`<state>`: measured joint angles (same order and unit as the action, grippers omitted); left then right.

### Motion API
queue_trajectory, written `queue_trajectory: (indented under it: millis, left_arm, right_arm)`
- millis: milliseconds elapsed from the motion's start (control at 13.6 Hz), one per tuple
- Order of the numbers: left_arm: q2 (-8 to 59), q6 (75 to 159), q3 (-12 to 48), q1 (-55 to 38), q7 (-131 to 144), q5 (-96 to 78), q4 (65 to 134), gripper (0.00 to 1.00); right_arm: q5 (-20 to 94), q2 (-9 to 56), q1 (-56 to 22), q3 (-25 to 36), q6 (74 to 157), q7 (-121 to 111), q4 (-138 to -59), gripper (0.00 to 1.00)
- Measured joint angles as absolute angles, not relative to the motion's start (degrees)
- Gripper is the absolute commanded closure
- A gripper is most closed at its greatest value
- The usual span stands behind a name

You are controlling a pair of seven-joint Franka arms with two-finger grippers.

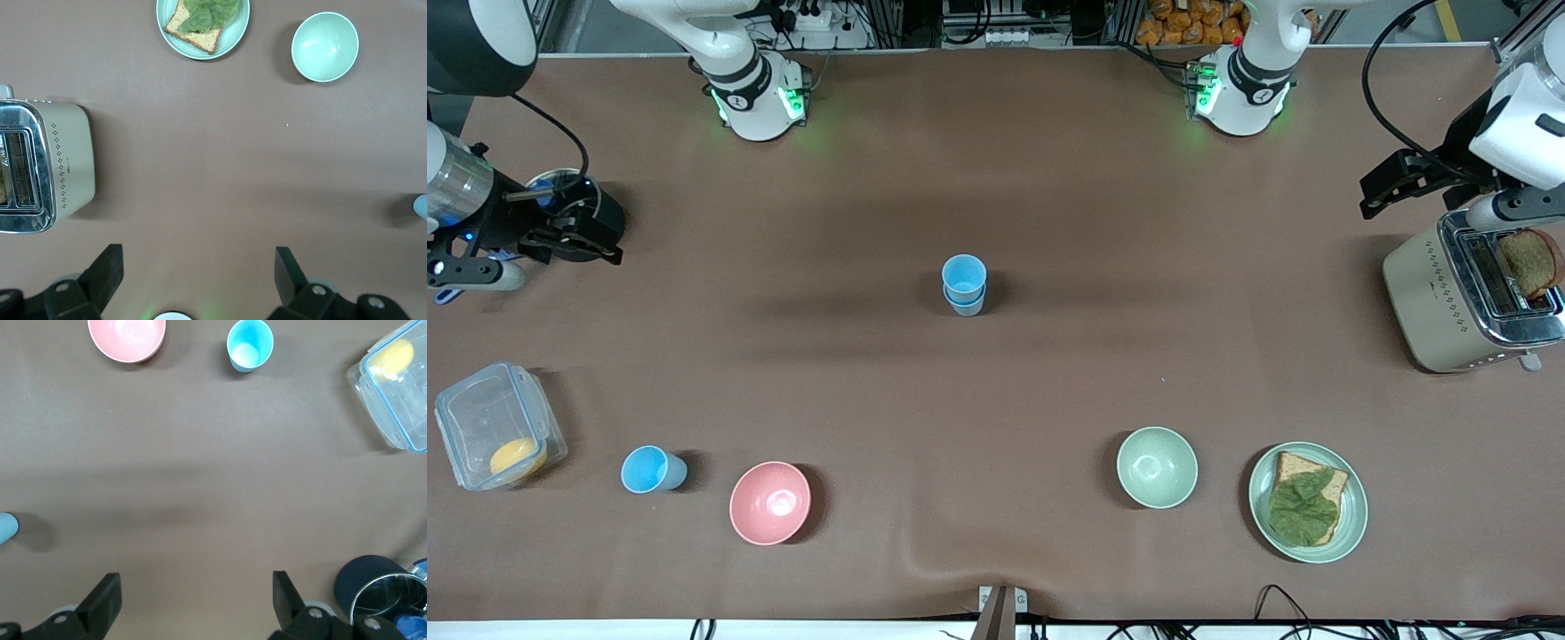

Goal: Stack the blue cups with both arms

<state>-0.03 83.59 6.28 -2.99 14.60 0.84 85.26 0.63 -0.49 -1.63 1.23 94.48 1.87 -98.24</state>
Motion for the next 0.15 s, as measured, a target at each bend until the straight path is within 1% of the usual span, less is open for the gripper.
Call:
queue_trajectory:
  millis: [148]
  left_arm:
    - [0.0, 83.6, 6.2, -3.0, 14.6, 0.8, 85.2, 0.00]
  right_arm:
    - [0.6, -0.5, -1.6, 1.2, 92.3, 1.9, -97.4, 0.00]
